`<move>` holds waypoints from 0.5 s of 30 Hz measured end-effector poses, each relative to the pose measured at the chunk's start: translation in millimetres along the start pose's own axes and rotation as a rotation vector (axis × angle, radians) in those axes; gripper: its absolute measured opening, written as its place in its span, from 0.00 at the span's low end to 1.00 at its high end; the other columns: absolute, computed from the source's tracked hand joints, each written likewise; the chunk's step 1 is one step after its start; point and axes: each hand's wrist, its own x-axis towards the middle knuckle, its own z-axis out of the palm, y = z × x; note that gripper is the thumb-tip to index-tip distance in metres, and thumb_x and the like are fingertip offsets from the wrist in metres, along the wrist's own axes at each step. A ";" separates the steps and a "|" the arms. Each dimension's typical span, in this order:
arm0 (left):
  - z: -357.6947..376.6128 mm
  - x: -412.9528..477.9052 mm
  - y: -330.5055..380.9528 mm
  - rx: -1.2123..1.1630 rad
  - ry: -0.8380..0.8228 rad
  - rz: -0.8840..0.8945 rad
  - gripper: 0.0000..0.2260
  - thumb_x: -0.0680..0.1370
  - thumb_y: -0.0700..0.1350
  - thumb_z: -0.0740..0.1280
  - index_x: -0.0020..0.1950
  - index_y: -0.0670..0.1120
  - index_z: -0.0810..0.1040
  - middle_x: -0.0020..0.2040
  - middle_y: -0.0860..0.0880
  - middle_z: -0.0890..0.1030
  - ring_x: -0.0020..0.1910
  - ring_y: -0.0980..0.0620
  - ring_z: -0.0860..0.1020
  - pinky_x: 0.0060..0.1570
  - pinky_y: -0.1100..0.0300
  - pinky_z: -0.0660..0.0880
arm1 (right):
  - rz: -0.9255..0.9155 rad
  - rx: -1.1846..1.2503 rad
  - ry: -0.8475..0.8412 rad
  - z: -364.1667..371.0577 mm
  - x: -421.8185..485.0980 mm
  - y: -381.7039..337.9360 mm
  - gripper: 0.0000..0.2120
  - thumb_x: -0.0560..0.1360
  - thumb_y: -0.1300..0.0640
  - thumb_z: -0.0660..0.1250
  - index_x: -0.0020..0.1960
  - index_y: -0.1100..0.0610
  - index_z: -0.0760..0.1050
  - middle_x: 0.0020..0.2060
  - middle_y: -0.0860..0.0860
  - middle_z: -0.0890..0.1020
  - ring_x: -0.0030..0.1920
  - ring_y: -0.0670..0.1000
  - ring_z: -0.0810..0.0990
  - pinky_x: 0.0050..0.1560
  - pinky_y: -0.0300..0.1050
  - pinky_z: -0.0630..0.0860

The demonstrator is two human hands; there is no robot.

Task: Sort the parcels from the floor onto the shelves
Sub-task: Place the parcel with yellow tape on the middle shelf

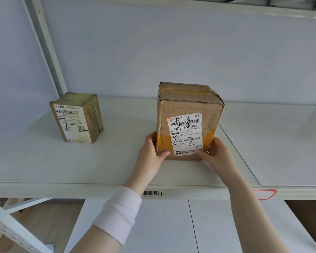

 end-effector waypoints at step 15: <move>-0.8 65.4 2.4 0.106 -0.035 -0.007 0.25 0.74 0.39 0.70 0.68 0.42 0.63 0.65 0.47 0.75 0.61 0.46 0.75 0.51 0.64 0.67 | 0.069 -0.115 0.006 14.8 61.0 0.5 0.15 0.71 0.62 0.71 0.55 0.56 0.72 0.53 0.52 0.82 0.54 0.54 0.80 0.59 0.58 0.75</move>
